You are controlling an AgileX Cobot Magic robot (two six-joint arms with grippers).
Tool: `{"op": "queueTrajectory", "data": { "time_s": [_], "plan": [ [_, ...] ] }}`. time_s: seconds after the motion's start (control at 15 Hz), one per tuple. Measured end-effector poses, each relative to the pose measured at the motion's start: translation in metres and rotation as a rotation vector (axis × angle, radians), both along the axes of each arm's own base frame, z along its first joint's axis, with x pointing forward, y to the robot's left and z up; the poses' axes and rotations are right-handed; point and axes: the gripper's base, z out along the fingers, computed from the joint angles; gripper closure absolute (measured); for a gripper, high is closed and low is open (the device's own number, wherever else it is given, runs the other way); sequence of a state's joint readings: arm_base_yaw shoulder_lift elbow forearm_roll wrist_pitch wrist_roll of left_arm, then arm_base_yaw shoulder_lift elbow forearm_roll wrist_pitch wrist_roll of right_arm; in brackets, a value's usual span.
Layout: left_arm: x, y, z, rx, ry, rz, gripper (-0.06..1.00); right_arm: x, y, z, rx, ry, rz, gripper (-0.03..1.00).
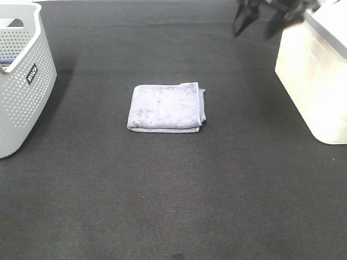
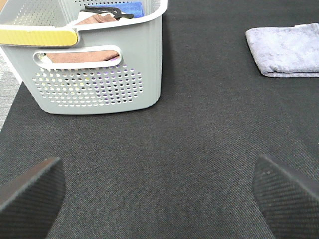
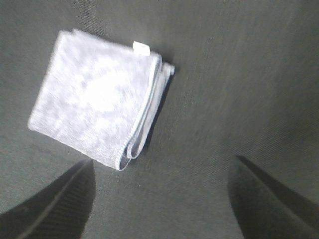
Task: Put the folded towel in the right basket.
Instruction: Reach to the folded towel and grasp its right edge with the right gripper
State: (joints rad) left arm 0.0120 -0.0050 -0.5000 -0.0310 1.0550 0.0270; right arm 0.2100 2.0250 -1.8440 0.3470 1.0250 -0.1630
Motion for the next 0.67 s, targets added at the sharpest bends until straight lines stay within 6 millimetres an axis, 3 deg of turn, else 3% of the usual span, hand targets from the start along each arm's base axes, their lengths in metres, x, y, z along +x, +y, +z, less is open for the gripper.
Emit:
{"op": "queueTrajectory", "data": {
  "time_s": [0.13,0.2,0.4,0.67],
  "plan": [
    [0.0,0.0,0.0,0.0,0.0,0.0,-0.03,0.016,0.007,-0.03,0.029,0.087,0.004,0.26],
    [0.0,0.0,0.0,0.0,0.0,0.0,-0.03,0.016,0.007,-0.03,0.029,0.087,0.004,0.26],
    [0.0,0.0,0.0,0.0,0.0,0.0,-0.03,0.038,0.025,-0.074,0.158,0.22,0.033,0.26],
    [0.0,0.0,0.0,0.0,0.0,0.0,-0.03,0.05,0.033,-0.126,0.207,0.333,0.048,0.26]
  ]
}}
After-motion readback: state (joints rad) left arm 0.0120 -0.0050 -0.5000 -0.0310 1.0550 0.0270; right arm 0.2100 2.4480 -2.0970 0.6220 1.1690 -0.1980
